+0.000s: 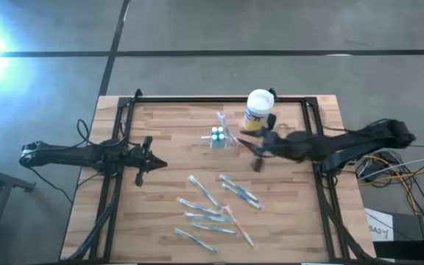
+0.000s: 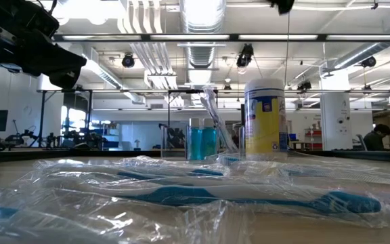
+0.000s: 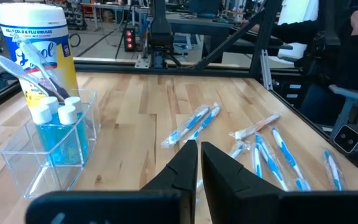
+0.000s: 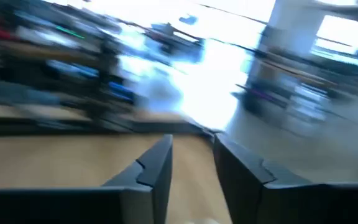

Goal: Pick & Place toothbrushing station
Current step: Put the blue toothbrush into the transparent organizer

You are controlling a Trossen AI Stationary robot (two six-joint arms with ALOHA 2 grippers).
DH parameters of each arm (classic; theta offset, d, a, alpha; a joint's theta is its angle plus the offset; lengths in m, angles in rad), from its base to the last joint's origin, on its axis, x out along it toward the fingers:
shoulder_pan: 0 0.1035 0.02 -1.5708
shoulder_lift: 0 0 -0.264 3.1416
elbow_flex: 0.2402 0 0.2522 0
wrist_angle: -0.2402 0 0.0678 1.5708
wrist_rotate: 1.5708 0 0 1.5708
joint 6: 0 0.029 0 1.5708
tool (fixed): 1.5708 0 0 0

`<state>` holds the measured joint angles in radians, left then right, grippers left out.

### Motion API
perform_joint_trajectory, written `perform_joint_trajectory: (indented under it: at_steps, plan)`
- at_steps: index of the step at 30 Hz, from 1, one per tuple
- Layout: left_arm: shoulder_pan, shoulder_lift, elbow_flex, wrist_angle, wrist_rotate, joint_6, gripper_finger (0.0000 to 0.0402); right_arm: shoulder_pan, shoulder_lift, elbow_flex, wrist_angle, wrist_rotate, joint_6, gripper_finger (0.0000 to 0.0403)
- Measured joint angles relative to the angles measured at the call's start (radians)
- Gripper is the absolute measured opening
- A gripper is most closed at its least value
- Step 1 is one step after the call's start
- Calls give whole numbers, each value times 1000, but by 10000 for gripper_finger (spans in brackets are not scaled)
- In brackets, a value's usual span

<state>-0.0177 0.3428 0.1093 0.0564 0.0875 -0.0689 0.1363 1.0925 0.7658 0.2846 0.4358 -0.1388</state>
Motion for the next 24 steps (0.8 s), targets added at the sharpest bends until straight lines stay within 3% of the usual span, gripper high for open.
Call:
perform_joint_trajectory:
  at_steps: [3, 6, 11, 24]
  plan:
    - [0, 0, 0, -2, 2, 0, 25, 1, -157, 0, -115, -279, 16, 81]
    - [0, 0, 0, -6, 3, 0, 25, 2, -292, 0, -223, -383, 53, 50]
    - [0, 0, 0, -5, 5, 0, 26, 1, -475, -22, -301, -381, 114, 12]
    - [0, 0, 0, -5, 5, 0, 26, 1, -790, -201, -407, -326, 137, 8]
